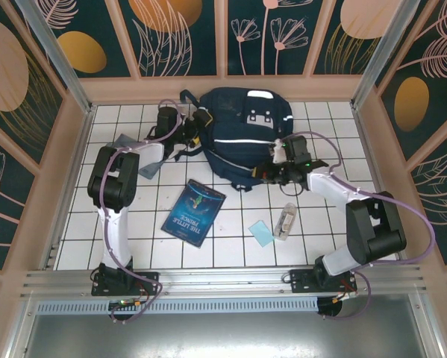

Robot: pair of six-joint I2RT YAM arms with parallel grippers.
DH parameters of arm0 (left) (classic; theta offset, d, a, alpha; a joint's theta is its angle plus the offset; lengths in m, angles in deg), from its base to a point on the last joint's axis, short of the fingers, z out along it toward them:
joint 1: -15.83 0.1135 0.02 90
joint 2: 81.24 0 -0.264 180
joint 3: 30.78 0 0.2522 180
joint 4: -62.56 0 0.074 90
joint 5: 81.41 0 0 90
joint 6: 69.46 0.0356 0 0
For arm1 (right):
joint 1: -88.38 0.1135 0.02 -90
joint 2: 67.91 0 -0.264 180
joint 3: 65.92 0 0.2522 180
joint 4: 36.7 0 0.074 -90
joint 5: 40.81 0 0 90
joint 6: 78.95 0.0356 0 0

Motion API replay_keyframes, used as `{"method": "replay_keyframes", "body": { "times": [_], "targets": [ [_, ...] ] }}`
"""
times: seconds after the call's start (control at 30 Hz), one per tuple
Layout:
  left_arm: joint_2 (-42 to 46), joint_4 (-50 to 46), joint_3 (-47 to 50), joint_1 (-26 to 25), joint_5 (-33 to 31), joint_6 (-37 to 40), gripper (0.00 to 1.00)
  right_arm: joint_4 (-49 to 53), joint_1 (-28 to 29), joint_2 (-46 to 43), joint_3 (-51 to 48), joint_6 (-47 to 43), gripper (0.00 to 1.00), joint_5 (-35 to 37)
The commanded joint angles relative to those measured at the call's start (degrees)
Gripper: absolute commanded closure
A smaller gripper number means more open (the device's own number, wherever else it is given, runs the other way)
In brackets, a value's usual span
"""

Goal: Pack the student bag

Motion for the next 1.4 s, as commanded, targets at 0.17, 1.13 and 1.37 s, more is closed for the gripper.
{"method": "replay_keyframes", "body": {
  "times": [0.17, 1.13, 1.37],
  "targets": [
    [20.5, -19.5, 10.3, 0.4, -12.4, 17.4, 0.02, -25.3, 4.5, 6.5, 5.4, 14.5, 1.00, -9.9],
    [20.5, 20.9, 34.1, -8.8, -15.3, -21.0, 1.00, -15.5, 10.7, 6.1, 6.8, 10.3, 1.00, -5.8],
    [24.6, 19.5, 37.9, -8.8, -16.4, -18.9, 1.00, 2.1, 7.2, 2.7, 0.8, -0.5, 1.00, 6.9]
  ]
}}
